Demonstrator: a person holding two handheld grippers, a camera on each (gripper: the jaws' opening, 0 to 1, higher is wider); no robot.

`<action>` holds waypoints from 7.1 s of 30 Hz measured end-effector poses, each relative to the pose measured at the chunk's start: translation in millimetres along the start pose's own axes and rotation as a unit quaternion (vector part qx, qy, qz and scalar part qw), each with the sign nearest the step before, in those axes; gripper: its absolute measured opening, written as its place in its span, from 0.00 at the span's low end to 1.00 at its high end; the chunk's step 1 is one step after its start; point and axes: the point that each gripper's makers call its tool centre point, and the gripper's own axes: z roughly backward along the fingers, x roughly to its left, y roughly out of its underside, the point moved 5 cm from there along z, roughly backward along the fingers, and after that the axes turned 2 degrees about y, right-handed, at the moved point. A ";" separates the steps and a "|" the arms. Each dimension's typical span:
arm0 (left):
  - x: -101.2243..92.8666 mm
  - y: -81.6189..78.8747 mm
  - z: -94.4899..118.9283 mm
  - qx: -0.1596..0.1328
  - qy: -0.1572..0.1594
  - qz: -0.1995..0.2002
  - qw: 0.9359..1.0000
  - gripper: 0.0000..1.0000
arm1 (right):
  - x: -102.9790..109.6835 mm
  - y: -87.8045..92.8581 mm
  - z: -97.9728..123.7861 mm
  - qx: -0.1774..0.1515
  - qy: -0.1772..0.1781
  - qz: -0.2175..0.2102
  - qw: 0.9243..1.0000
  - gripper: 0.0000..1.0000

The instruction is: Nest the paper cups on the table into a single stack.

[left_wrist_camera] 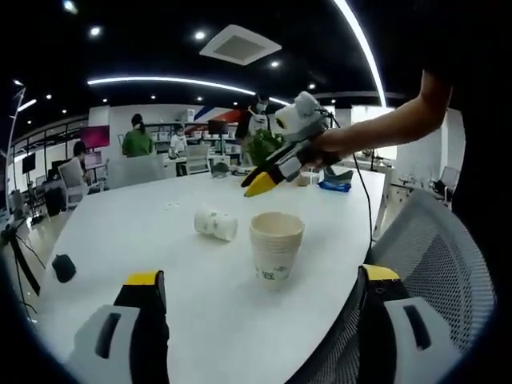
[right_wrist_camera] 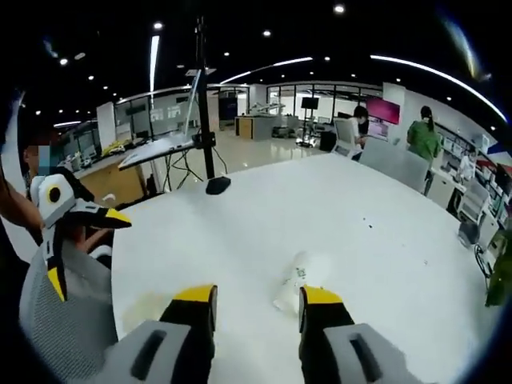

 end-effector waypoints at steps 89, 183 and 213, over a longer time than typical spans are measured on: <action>42.2 -95.1 -46.5 -0.008 0.006 0.000 1.000 0.63 | 10.8 -13.1 19.6 -0.050 0.051 -0.099 0.993 0.37; -27.7 -57.4 -101.2 0.189 0.291 -0.145 0.927 0.00 | 99.6 52.9 86.9 -0.073 -0.005 0.003 0.997 0.46; -27.4 -25.5 -114.2 0.203 0.341 -0.084 0.914 0.02 | 100.9 68.1 79.4 -0.060 -0.002 -0.020 0.998 0.46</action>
